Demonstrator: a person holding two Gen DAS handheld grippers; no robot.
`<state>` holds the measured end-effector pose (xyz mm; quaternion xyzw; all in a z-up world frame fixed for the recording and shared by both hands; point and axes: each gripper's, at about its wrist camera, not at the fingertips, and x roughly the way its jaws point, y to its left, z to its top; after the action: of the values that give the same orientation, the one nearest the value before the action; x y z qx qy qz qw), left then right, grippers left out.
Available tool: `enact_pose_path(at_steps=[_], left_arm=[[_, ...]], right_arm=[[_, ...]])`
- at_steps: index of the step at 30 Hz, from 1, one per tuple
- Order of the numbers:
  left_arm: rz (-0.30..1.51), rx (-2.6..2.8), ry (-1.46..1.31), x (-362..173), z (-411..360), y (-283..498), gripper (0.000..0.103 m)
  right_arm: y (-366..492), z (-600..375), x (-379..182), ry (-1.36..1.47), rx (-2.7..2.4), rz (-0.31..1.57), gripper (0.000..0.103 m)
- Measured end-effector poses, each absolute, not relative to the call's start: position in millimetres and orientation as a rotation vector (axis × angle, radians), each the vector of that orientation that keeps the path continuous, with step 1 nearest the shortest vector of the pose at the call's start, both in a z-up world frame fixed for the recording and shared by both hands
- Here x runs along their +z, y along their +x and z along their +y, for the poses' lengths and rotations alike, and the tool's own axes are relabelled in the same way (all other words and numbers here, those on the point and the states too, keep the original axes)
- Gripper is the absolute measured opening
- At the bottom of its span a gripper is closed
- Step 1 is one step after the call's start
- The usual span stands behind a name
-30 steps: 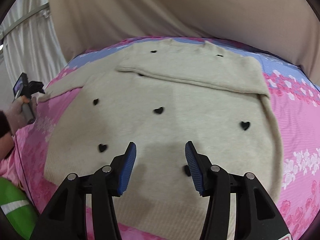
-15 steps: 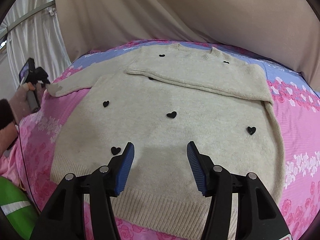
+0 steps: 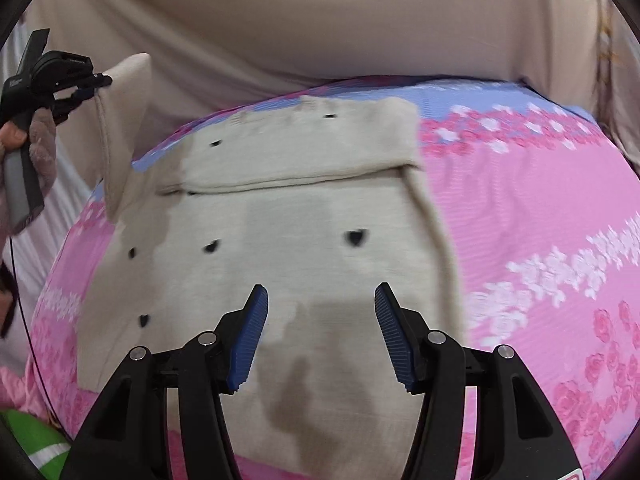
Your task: Fold small clothes
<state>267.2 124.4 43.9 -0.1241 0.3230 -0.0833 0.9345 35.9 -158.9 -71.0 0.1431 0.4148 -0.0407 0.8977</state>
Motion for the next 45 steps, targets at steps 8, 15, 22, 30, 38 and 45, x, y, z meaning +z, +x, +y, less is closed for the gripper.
enact_pose_path(at_steps=[8,15,22,30,38,45], left_arm=[[0.892,-0.187,-0.154,-55,21,212,0.045],[0.948,-0.052,-0.164,-77,83,172,0.048],[0.938,0.086,-0.174,-71,168,149,0.055],[0.936,0.167,-0.214,-76,228,143,0.057],[0.901,0.139,-0.236,-65,232,171,0.057],[0.943,0.021,-0.283,-77,196,217,0.063]], right_arm=[[35,-237,-75,0.386,-0.166,0.863,0.059],[120,-214,-63,0.476,0.052,0.844,0.06],[221,-161,-94,0.519,0.104,0.906,0.06],[259,-137,-115,0.548,0.075,0.974,0.008],[245,-185,-25,0.404,-0.041,0.68,0.007],[244,-227,-122,0.402,-0.113,0.945,0.014]])
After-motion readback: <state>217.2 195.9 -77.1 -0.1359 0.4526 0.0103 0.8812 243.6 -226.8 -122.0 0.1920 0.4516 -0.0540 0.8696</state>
